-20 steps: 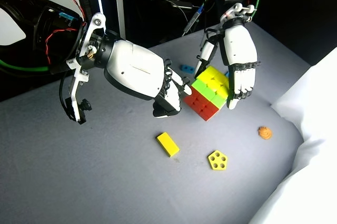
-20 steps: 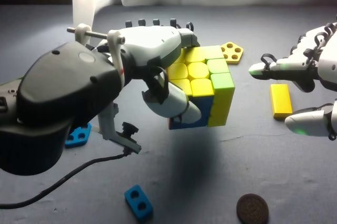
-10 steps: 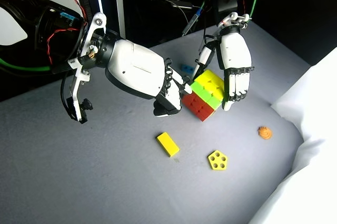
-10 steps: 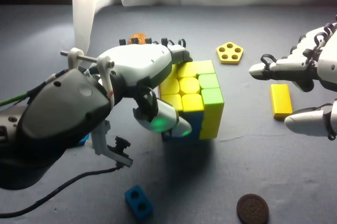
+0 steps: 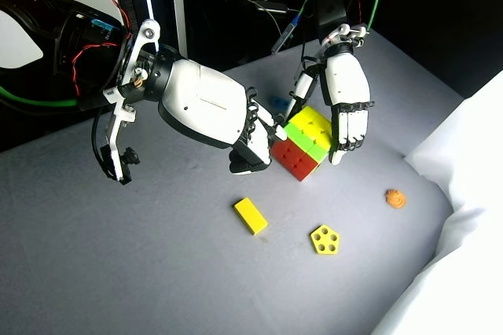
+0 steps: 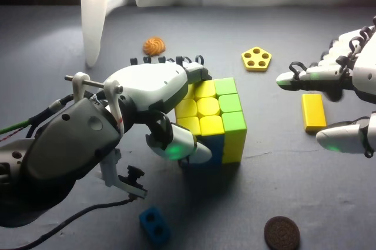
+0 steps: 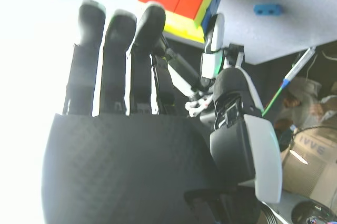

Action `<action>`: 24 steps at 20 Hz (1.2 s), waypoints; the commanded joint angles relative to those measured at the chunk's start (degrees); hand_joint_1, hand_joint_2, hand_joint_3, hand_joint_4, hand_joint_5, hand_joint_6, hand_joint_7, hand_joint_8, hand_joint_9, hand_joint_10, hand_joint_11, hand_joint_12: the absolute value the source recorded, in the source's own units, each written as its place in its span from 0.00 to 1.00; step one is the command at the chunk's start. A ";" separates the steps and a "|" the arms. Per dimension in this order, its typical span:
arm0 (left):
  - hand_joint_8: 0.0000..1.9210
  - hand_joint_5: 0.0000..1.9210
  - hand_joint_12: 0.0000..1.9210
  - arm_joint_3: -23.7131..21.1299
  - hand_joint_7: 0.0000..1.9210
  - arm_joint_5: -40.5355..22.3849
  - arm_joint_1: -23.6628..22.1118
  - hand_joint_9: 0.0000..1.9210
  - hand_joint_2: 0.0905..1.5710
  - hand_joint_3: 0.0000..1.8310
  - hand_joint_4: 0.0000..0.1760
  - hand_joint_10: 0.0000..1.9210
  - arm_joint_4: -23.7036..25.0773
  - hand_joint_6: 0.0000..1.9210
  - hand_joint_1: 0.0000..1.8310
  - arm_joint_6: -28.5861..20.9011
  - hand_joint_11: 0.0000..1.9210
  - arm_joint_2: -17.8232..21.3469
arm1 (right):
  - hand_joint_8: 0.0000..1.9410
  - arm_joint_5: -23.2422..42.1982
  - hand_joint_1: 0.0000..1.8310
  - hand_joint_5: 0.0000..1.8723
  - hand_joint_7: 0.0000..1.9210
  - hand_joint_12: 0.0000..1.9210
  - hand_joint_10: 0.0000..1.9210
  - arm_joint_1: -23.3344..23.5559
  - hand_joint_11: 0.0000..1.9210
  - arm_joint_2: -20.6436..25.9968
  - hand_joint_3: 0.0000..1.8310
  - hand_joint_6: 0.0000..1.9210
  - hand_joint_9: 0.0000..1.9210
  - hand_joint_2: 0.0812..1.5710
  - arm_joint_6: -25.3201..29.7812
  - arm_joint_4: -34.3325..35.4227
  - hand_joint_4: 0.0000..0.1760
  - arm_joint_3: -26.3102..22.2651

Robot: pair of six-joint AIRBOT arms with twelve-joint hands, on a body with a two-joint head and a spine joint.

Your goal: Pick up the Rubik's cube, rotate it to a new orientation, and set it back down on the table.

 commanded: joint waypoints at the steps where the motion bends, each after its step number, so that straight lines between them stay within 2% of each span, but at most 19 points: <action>1: 1.00 0.25 1.00 -0.08 0.24 -4.11 -0.12 0.17 0.90 0.00 0.00 1.00 2.75 0.88 0.55 -0.23 0.18 0.07 | 0.36 6.08 0.00 0.11 0.15 0.96 0.64 0.51 0.01 0.21 0.00 0.00 0.07 0.80 0.01 0.63 0.00 0.00; 2: 1.00 0.24 1.00 -0.12 0.24 -4.20 0.03 0.17 0.91 0.00 0.00 1.00 2.75 0.89 0.55 -0.32 0.18 0.07 | 0.21 6.08 0.00 0.08 0.13 0.87 0.52 0.49 0.00 0.21 0.00 0.00 0.05 0.80 -0.01 0.63 0.00 0.00; 3: 1.00 0.25 1.00 -0.19 0.24 -4.25 0.13 0.17 0.90 0.00 0.00 1.00 2.77 0.88 0.55 -0.35 0.18 0.07 | 0.10 6.08 0.00 0.04 0.06 0.66 0.33 0.48 0.00 0.21 0.00 0.01 0.03 0.79 -0.03 0.63 0.00 0.00; 4: 1.00 0.22 1.00 -0.23 0.23 -4.32 0.19 0.23 0.90 0.00 0.00 0.99 2.77 0.87 0.65 -0.35 0.19 0.07 | 0.02 6.08 0.00 0.01 0.01 0.29 0.11 0.46 0.00 0.21 0.00 0.01 0.02 0.79 -0.03 0.63 0.00 0.00; 5: 1.00 0.23 1.00 -0.27 0.25 -4.38 0.22 0.19 0.90 0.00 0.00 1.00 2.77 0.88 0.58 -0.35 0.18 0.07 | 0.00 6.08 0.00 0.00 0.00 0.07 0.03 0.46 0.00 0.21 0.00 0.00 0.00 0.78 -0.05 0.63 0.00 0.00; 6: 1.00 0.24 1.00 -0.29 0.24 -4.48 0.23 0.17 0.90 0.00 0.00 1.00 2.77 0.87 0.56 -0.35 0.18 0.07 | 0.00 6.08 0.00 0.00 0.00 0.01 0.01 0.44 0.00 0.21 0.00 0.00 0.00 0.78 -0.06 0.63 0.00 0.00; 8: 1.00 0.21 1.00 -0.31 0.26 -4.69 0.19 0.17 0.91 0.00 0.00 1.00 2.76 0.90 0.55 -0.37 0.18 0.08 | 0.00 6.08 0.00 0.00 0.00 0.00 0.00 0.38 0.00 0.18 0.00 0.00 0.00 0.78 -0.07 0.63 0.00 -0.01; 11: 0.97 0.24 1.00 -0.52 0.27 -5.05 0.18 0.15 0.89 0.00 0.00 0.98 2.70 0.85 0.56 -0.63 0.17 0.09 | 0.00 6.08 0.00 0.00 0.00 0.00 0.00 0.38 0.00 0.09 0.00 0.00 0.00 0.78 -0.08 0.63 0.00 -0.01; 12: 0.84 0.15 0.98 -0.62 0.16 -5.14 0.19 0.16 0.78 0.00 0.00 0.91 2.64 0.72 0.57 -0.63 0.15 0.11 | 0.00 6.08 0.00 0.00 0.00 0.00 0.00 0.38 0.00 0.09 0.00 0.00 0.00 0.78 -0.08 0.63 0.00 -0.01; 13: 0.70 0.14 0.93 -0.68 0.16 -5.22 0.19 0.17 0.77 0.00 0.00 0.83 2.55 0.57 0.53 -0.63 0.15 0.13 | 0.00 6.08 0.00 0.00 0.00 0.00 0.00 0.37 0.00 0.09 0.00 0.00 0.00 0.78 -0.09 0.63 0.00 -0.01; 14: 0.58 0.16 0.90 -0.75 0.19 -5.33 0.19 0.18 0.77 0.00 0.00 0.77 2.52 0.45 0.49 -0.63 0.14 0.14 | 0.00 6.08 0.00 0.00 0.00 0.00 0.00 0.33 0.00 0.09 0.00 0.00 0.00 0.78 -0.15 0.63 0.00 0.00; 15: 0.38 0.17 0.84 -0.83 0.22 -5.39 0.19 0.17 0.78 0.00 0.00 0.65 2.49 0.32 0.39 -0.63 0.07 0.17 | 0.00 6.08 0.00 0.00 0.00 0.00 0.00 0.30 0.00 0.10 0.00 0.00 0.00 0.78 -0.17 0.63 0.00 0.00; 16: 0.23 0.17 0.79 -0.87 0.25 -5.43 0.19 0.19 0.74 0.00 0.00 0.50 2.43 0.22 0.38 -0.63 0.03 0.17 | 0.00 6.08 0.00 0.00 0.00 0.00 0.00 0.30 0.00 0.10 0.00 0.00 0.00 0.78 -0.17 0.63 0.00 0.00; 17: 0.10 0.18 0.74 -0.94 0.27 -5.57 0.13 0.21 0.70 0.00 0.00 0.36 2.38 0.12 0.39 -0.63 0.01 0.18 | 0.00 6.08 0.00 0.00 0.00 0.00 0.00 0.30 0.00 0.10 0.00 0.00 0.00 0.78 -0.18 0.63 0.00 0.00; 18: 0.04 0.18 0.70 -1.03 0.28 -5.57 -0.01 0.22 0.68 0.00 0.00 0.26 2.30 0.06 0.38 -0.63 0.00 0.26 | 0.00 6.08 0.00 0.00 0.00 0.00 0.00 0.30 0.00 0.10 0.00 0.00 0.00 0.78 -0.18 0.63 0.00 0.00; 20: 0.00 0.13 0.59 -1.19 0.20 -5.57 -0.32 0.19 0.65 0.00 0.00 0.07 2.23 0.00 0.33 -0.62 0.00 0.35 | 0.00 6.08 0.00 0.00 0.00 0.00 0.00 0.29 0.00 0.10 0.00 0.00 0.00 0.78 -0.18 0.63 0.00 0.00; 22: 0.00 0.06 0.47 -1.40 0.13 -5.57 -0.76 0.14 0.63 0.00 0.01 0.01 1.78 0.00 0.29 -0.17 0.00 0.43 | 0.00 6.07 0.00 0.00 0.00 0.00 0.00 0.26 0.00 0.10 0.00 0.00 0.00 0.78 -0.20 0.63 0.00 -0.01; 24: 0.00 0.00 0.35 -1.63 0.06 -5.60 -1.17 0.10 0.61 0.00 0.11 0.00 1.16 0.00 0.26 0.46 0.00 0.52 | 0.00 6.06 0.00 0.00 0.00 0.00 0.00 0.25 0.00 0.09 0.00 0.00 0.00 0.78 -0.20 0.62 0.00 -0.01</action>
